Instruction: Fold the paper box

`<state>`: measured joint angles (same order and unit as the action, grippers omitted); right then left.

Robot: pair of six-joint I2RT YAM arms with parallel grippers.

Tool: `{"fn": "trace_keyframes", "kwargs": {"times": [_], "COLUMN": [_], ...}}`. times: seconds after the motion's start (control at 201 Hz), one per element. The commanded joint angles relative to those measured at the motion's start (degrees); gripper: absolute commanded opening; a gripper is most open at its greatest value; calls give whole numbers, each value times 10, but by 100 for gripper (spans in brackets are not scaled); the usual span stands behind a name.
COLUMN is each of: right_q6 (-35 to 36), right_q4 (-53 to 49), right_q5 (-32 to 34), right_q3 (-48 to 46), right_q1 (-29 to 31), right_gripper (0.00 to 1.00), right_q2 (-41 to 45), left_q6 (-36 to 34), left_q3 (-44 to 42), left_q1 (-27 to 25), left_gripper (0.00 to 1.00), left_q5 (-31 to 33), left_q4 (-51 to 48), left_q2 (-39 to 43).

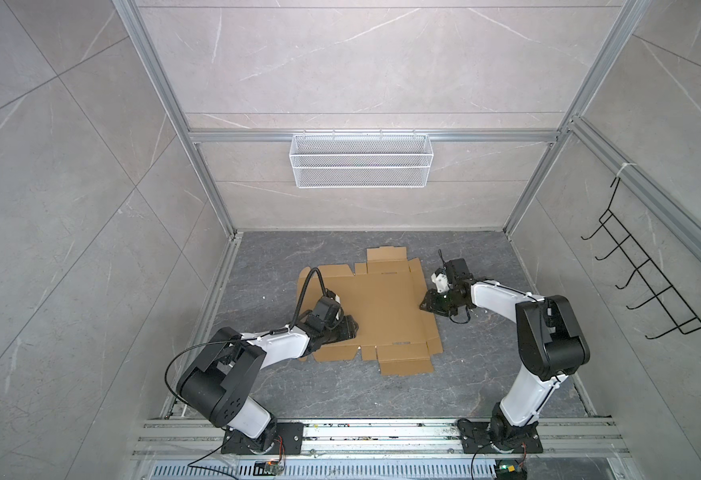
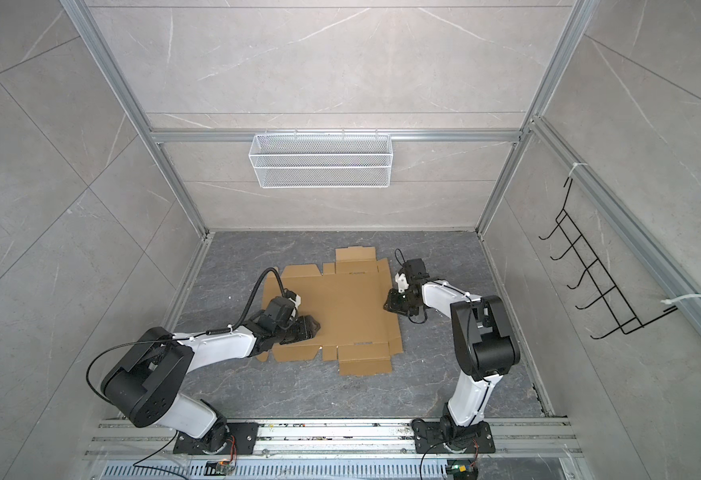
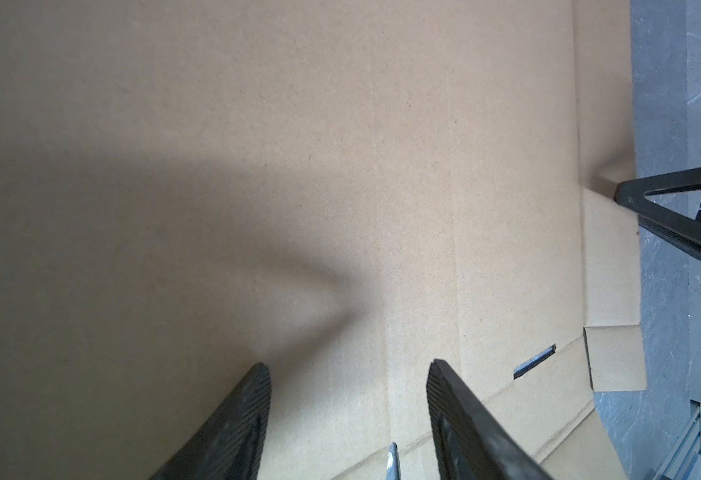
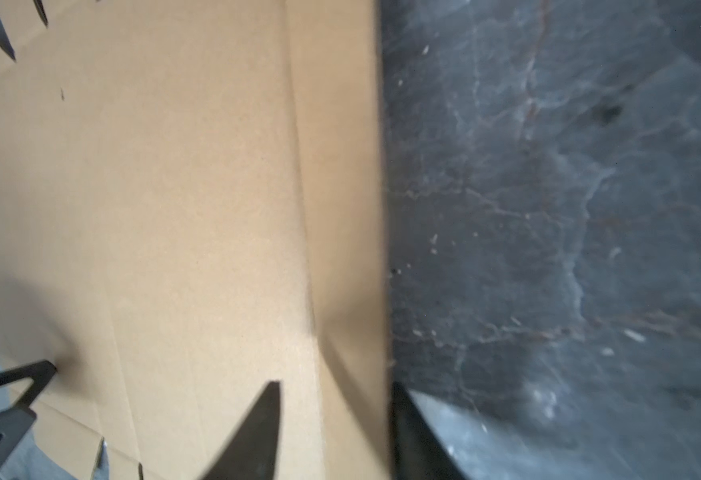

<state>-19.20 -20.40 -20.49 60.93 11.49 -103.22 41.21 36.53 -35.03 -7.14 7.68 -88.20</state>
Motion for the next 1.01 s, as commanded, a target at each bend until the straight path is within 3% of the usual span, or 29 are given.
{"fn": "trace_keyframes", "kwargs": {"times": [0.0, 0.174, 0.299, 0.463, 0.597, 0.732, 0.881, 1.0], "right_q6": [-10, -10, 12, 64, 99, 139, 196, 264], "right_q4": [27, 19, -38, -127, -166, -172, -184, -189], "right_q5": [-32, -9, 86, 260, 330, 381, 478, 577], "right_q3": [-10, -22, -9, 34, 56, 65, 83, 105], "right_q1": [4, 9, 47, 129, 149, 176, 237, 295], "right_gripper": [29, 16, 11, 8, 4, 2, 0, 0], "right_q2": [0, 27, 60, 86, 121, 154, 151, 123], "left_q6": [10, 20, 32, 46, 47, 28, -45, -100], "left_q3": [-5, -4, 0, 10, 5, 3, 59, 114], "left_q1": [-4, -13, -36, -88, -118, -119, -109, -38], "left_gripper": [63, 63, 63, 63, 63, 63, 65, 65], "left_q5": [0, -4, -1, 8, 18, 18, 35, 7], "left_q4": [-20, -21, -31, -56, -74, -88, -163, -221], "left_q2": [1, 8, 21, 45, 76, 123, 179, 196]}}
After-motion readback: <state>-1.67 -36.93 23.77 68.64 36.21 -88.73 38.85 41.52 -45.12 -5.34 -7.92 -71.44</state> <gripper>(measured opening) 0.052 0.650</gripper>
